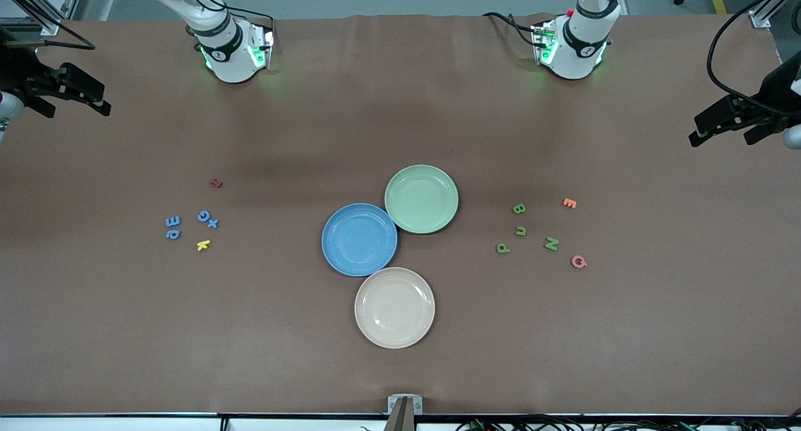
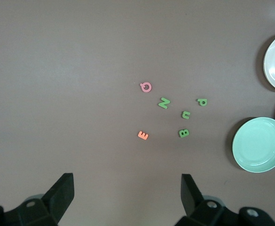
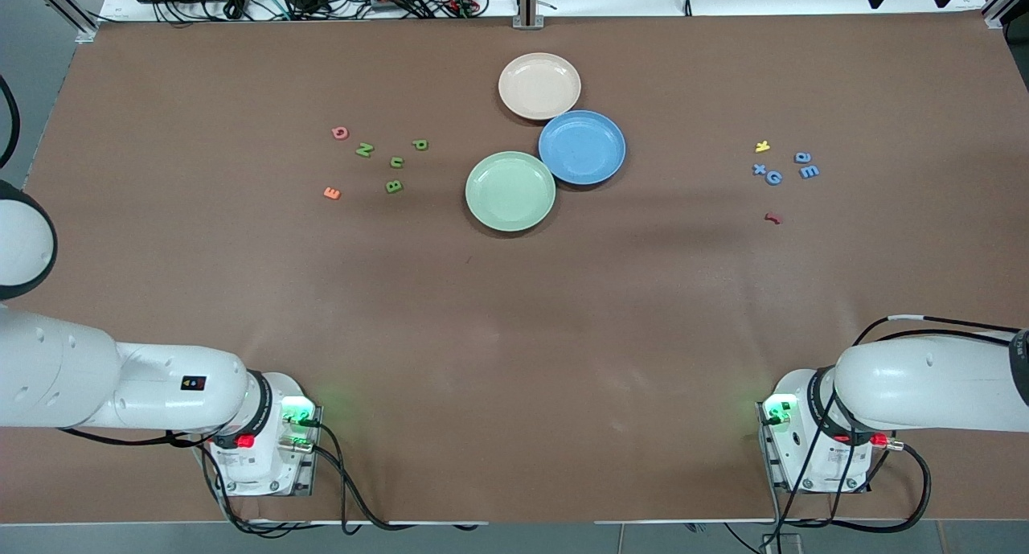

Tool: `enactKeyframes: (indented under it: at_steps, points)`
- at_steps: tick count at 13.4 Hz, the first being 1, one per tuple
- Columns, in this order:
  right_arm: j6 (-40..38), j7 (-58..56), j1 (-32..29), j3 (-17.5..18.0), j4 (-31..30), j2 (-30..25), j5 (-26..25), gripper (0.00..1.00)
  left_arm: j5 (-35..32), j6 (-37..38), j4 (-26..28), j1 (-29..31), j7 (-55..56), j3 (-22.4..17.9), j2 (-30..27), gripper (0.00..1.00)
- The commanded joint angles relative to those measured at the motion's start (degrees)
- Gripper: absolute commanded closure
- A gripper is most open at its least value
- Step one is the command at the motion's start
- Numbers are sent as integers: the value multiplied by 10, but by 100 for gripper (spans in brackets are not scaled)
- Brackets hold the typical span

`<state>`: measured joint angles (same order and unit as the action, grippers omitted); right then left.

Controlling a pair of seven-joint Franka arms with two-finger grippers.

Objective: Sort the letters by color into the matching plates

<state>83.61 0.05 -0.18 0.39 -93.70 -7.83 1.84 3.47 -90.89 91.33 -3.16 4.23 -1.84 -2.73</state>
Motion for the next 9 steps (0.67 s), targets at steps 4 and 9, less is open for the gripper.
enactKeyframes:
  at_steps: [4,9]
  points:
    - [-6,31,-1,2,-8,-12,-3,0,0,-4,2,-1,-9,1,-7,0]
    - [-6,23,-3,2,3,-9,-4,0,3,3,18,-4,3,7,26,0]
